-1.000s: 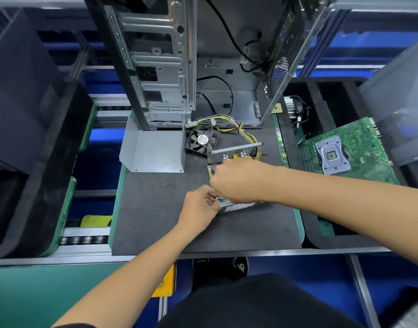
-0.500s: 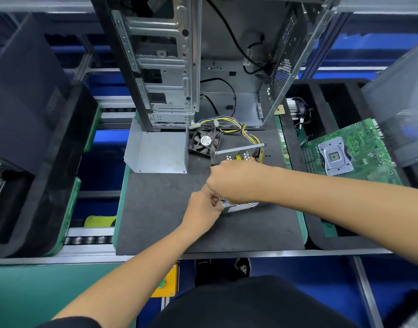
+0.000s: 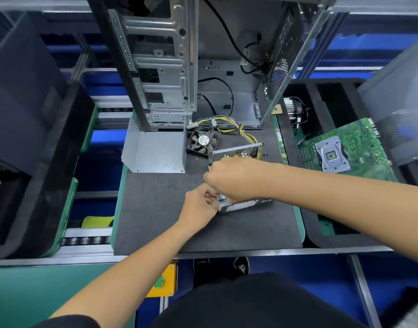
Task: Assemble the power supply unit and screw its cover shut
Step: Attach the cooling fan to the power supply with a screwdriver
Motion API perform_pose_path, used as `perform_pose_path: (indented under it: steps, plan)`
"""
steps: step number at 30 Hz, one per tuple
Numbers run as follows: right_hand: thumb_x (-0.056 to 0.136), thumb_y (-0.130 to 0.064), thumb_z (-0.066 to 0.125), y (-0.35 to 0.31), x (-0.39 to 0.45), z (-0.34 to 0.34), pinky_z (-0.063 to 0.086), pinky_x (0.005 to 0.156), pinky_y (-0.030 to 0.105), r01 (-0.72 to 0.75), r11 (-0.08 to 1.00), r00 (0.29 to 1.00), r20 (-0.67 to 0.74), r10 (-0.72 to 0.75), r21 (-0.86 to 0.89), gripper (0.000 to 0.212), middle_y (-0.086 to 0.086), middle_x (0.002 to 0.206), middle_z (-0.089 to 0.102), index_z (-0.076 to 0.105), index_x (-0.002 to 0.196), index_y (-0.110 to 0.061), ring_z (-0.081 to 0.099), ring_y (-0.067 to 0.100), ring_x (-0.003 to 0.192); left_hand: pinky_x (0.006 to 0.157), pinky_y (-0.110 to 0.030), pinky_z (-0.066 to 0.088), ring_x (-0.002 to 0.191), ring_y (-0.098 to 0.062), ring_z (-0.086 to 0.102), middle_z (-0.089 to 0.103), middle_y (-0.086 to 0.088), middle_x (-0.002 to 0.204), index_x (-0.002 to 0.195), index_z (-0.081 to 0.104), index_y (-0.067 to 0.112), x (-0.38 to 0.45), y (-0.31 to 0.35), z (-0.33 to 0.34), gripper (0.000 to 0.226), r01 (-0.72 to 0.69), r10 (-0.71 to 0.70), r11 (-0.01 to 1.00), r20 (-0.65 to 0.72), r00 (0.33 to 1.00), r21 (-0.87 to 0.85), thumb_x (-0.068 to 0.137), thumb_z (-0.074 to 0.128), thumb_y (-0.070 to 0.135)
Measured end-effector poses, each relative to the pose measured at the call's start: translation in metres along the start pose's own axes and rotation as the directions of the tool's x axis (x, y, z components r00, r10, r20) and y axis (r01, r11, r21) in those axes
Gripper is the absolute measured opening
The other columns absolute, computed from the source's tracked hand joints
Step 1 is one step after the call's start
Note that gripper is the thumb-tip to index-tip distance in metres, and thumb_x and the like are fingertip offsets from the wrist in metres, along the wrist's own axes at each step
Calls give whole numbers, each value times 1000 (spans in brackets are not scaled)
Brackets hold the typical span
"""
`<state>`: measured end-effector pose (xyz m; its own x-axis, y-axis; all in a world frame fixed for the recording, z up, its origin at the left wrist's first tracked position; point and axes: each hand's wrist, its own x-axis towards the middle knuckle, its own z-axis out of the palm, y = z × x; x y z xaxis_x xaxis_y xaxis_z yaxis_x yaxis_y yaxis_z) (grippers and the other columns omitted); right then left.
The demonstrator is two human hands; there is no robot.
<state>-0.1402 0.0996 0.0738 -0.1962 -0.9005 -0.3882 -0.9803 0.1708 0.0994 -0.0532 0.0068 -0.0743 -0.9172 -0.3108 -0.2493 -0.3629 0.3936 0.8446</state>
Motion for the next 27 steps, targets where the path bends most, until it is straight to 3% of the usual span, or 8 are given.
perform_pose_path:
  steps: [2, 5, 8, 10, 13, 18, 22, 27]
  plan:
    - [86, -19, 52, -2, 1, 3, 25, 47, 27, -8, 1000, 1000, -18, 7, -11, 7, 8, 77, 53, 52, 82, -13, 52, 28, 66, 48, -2, 31, 45, 6, 43, 49, 17, 46, 51, 42, 31, 0, 0, -1, 40, -25, 25, 1000, 6, 1000, -1, 73, 59, 1]
    - [95, -24, 47, 3, 1, 7, 35, 53, 29, -71, 997, 996, -62, 68, -38, 17, 9, 88, 63, 56, 87, -13, 59, 30, 73, 54, -4, 35, 54, 3, 50, 59, 16, 60, 63, 60, 24, 2, -3, -3, 27, 0, 1, 999, 24, 1000, -44, 72, 58, -1]
    - [100, -34, 42, 10, -1, 10, 33, 50, 29, -124, 991, 992, -35, 122, -46, 26, 9, 93, 61, 54, 96, -11, 53, 29, 69, 59, -11, 42, 53, 0, 48, 62, 5, 69, 79, 67, 9, 3, -6, -3, 11, 10, -6, 999, 77, 997, -46, 74, 62, 1]
    - [99, -35, 43, 13, -5, 12, 36, 55, 34, -121, 992, 993, -1, 121, 39, 27, 9, 103, 56, 49, 107, -10, 59, 32, 80, 58, -10, 41, 50, 2, 47, 61, 6, 67, 77, 67, 11, 3, -6, -3, 10, 3, 2, 999, 87, 996, -48, 74, 64, 1]
    - [94, -21, 50, 12, -9, 11, 36, 57, 36, -59, 991, 998, 4, 59, 123, 16, 8, 103, 50, 44, 104, -11, 59, 31, 82, 54, -6, 39, 49, 3, 47, 60, 11, 63, 67, 62, 19, 2, -5, -3, 21, 13, -9, 998, 71, 997, -53, 75, 67, 0]
    - [96, -26, 50, 6, -6, 7, 33, 53, 31, -79, 996, 996, -45, 77, -31, 18, 9, 90, 61, 57, 100, -10, 64, 30, 83, 61, -16, 45, 58, -4, 52, 66, 0, 72, 79, 70, 4, 8, -1, -4, 11, 147, -140, 985, 78, 987, -95, 71, 70, -3]
    - [99, -28, 44, 5, -8, 11, 36, 54, 30, -106, 988, 993, -72, 98, -115, 22, 7, 89, 64, 59, 100, -11, 65, 30, 80, 62, -21, 47, 60, -8, 54, 68, -4, 74, 80, 70, 4, 10, 1, -6, 13, 202, -191, 973, 106, 976, -111, 69, 74, -3]
    - [95, -29, 48, 3, -14, 14, 35, 52, 34, -88, 996, 996, -25, 88, 0, 24, 7, 108, 47, 45, 110, -10, 51, 28, 65, 60, -24, 48, 53, -11, 54, 65, -5, 65, 69, 66, 8, 12, 4, -9, 16, 214, -200, 970, 124, 972, -114, 67, 72, -6]
